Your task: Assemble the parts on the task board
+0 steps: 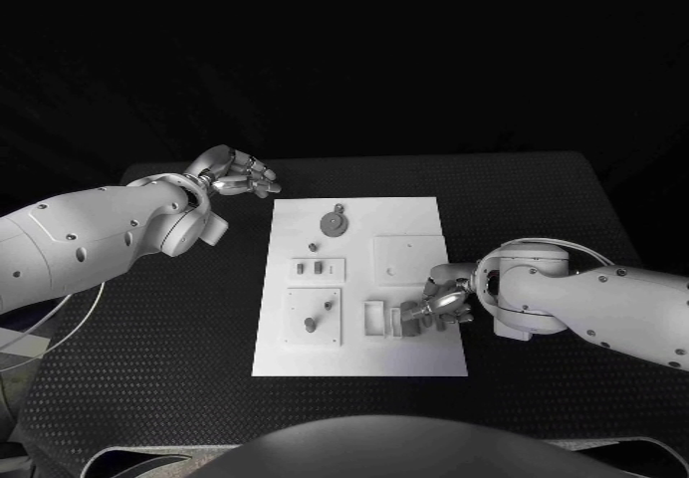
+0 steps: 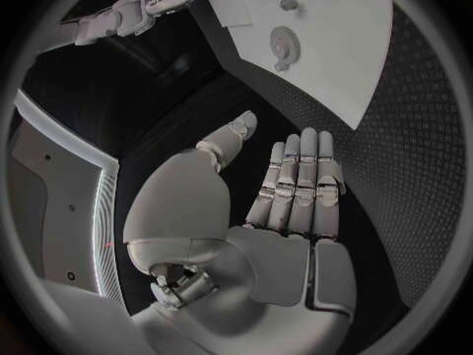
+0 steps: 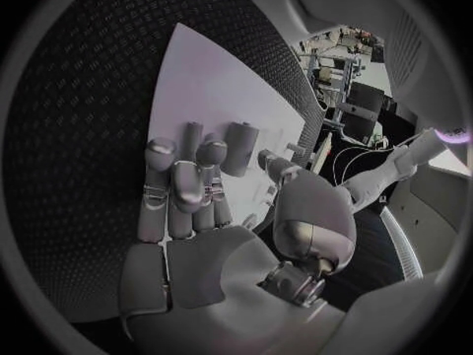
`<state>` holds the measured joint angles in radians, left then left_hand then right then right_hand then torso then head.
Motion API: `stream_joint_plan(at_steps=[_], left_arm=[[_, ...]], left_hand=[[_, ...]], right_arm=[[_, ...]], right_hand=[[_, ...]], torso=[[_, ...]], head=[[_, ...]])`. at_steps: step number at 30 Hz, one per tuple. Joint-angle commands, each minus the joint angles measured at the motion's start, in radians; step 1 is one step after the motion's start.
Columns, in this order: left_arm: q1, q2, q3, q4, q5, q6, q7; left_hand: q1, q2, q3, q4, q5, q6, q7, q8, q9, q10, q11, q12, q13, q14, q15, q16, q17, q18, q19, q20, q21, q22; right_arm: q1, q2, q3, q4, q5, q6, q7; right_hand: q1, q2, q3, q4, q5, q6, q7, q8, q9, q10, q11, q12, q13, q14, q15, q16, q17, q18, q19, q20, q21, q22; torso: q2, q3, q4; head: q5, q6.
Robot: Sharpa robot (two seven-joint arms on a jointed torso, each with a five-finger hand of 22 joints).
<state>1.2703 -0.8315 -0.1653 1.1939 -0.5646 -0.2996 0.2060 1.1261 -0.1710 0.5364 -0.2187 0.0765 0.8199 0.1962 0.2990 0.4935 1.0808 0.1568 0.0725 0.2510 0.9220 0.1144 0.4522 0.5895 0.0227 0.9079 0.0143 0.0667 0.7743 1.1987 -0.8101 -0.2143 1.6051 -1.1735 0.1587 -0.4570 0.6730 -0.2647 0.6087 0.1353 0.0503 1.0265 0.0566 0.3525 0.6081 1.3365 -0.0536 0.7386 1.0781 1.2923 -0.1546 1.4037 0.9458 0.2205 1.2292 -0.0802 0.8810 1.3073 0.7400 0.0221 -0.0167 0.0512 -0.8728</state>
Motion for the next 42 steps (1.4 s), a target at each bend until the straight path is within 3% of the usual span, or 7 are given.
stream_joint_plan(at_steps=[1,15,20,27,33,35,42], left_arm=[[0.0,-0.001,0.001,0.003,0.007,0.011,0.009],[0.0,0.0,0.001,0.002,0.008,0.013,0.008],[0.001,-0.004,0.001,0.004,0.008,0.014,0.007],[0.001,-0.005,0.001,0.005,0.008,0.015,0.007],[0.001,-0.006,0.001,0.006,0.008,0.015,0.007],[0.001,-0.007,0.001,0.007,0.008,0.015,0.006],[0.001,-0.007,0.001,0.008,0.008,0.016,0.005]], left_hand=[[-0.005,0.005,0.0,0.005,0.004,-0.005,-0.002,0.004,-0.001,-0.005,-0.001,-0.003,-0.001,0.004,0.002,-0.004,0.002,-0.005,0.002,0.003,0.001,-0.001],[-0.012,0.009,-0.002,0.012,0.004,-0.006,-0.002,0.004,-0.002,-0.006,-0.001,-0.003,-0.001,0.005,0.002,-0.007,0.006,-0.005,0.002,0.003,0.001,-0.003],[-0.015,0.009,-0.002,0.016,0.004,-0.006,-0.002,0.004,-0.002,-0.006,-0.001,-0.003,-0.002,0.005,0.002,-0.009,0.007,-0.005,0.002,0.003,0.001,-0.004],[-0.016,0.009,-0.002,0.016,0.004,-0.006,-0.002,0.004,-0.002,-0.006,-0.001,-0.003,-0.002,0.005,0.002,-0.01,0.008,-0.005,0.002,0.003,0.001,-0.004],[-0.016,0.01,-0.002,0.017,0.004,-0.006,-0.002,0.004,-0.002,-0.006,-0.001,-0.003,-0.002,0.005,0.002,-0.01,0.008,-0.005,0.002,0.003,0.001,-0.005],[-0.016,0.01,-0.002,0.017,0.004,-0.006,-0.002,0.004,-0.002,-0.006,-0.001,-0.003,-0.002,0.005,0.002,-0.01,0.009,-0.005,0.002,0.003,0.001,-0.005],[-0.016,0.01,-0.002,0.018,0.004,-0.006,-0.002,0.004,-0.002,-0.006,-0.001,-0.003,-0.002,0.005,0.002,-0.011,0.009,-0.005,0.002,0.003,0.001,-0.005]], right_arm=[[-0.004,0.005,-0.001,-0.01,-0.023,0.003,0.001],[-0.026,0.042,-0.001,-0.023,0.023,-0.009,0.008],[-0.026,0.043,-0.001,-0.039,0.062,-0.026,-0.005],[-0.026,0.049,-0.001,-0.036,0.069,-0.023,-0.002],[-0.026,0.046,-0.002,-0.029,0.061,-0.035,0.003],[-0.026,0.043,-0.002,-0.025,0.061,-0.039,0.005],[-0.025,0.016,-0.001,0.009,0.082,-0.056,0.003]], right_hand=[[0.017,0.004,0.001,0.0,-0.001,0.002,0.004,-0.007,-0.001,-0.006,0.001,0.005,0.002,-0.003,-0.003,0.005,-0.001,0.041,-0.006,-0.003,0.006,0.02],[0.049,0.068,-0.047,-0.052,-0.001,-0.001,0.006,-0.011,0.013,-0.009,0.003,0.008,0.004,-0.004,-0.001,0.005,0.003,0.041,-0.02,0.004,0.014,0.02],[0.077,0.156,-0.093,-0.166,-0.003,0.001,0.007,-0.017,0.02,-0.011,0.003,0.009,0.004,-0.006,0.0,0.005,0.005,0.041,-0.028,0.007,0.019,0.02],[0.088,0.202,-0.094,-0.268,-0.001,0.006,0.005,-0.023,0.023,-0.01,0.003,0.012,0.003,-0.004,-0.001,0.005,0.01,0.041,-0.031,0.007,0.02,0.018],[0.166,0.273,-0.054,-0.412,-0.001,0.013,0.007,-0.027,0.028,-0.008,0.004,0.018,0.004,-0.003,0.002,0.003,0.006,0.04,-0.027,0.012,0.022,0.016],[0.18,0.289,-0.046,-0.427,-0.001,0.015,0.007,-0.028,0.029,-0.007,0.005,0.019,0.004,-0.002,0.002,0.003,0.006,0.041,-0.026,0.014,0.022,0.016],[0.183,0.291,-0.047,-0.427,-0.001,0.018,0.007,-0.028,0.03,-0.006,0.005,0.02,0.004,-0.001,0.003,0.003,0.006,0.041,-0.026,0.016,0.023,0.016]], torso=[[0.001,0.0011,0.0004],[0.0,-0.0009,0.0004],[-0.001,-0.0021,-0.0001],[0.0,-0.0013,-0.0006],[0.0,-0.0009,-0.0006],[0.0,-0.0008,-0.0007],[0.0,-0.0006,-0.0002]], head=[[0.003,0.0],[0.006,0.0],[0.006,0.0],[0.007,0.0],[0.008,0.0],[0.009,0.0],[0.007,0.0]])
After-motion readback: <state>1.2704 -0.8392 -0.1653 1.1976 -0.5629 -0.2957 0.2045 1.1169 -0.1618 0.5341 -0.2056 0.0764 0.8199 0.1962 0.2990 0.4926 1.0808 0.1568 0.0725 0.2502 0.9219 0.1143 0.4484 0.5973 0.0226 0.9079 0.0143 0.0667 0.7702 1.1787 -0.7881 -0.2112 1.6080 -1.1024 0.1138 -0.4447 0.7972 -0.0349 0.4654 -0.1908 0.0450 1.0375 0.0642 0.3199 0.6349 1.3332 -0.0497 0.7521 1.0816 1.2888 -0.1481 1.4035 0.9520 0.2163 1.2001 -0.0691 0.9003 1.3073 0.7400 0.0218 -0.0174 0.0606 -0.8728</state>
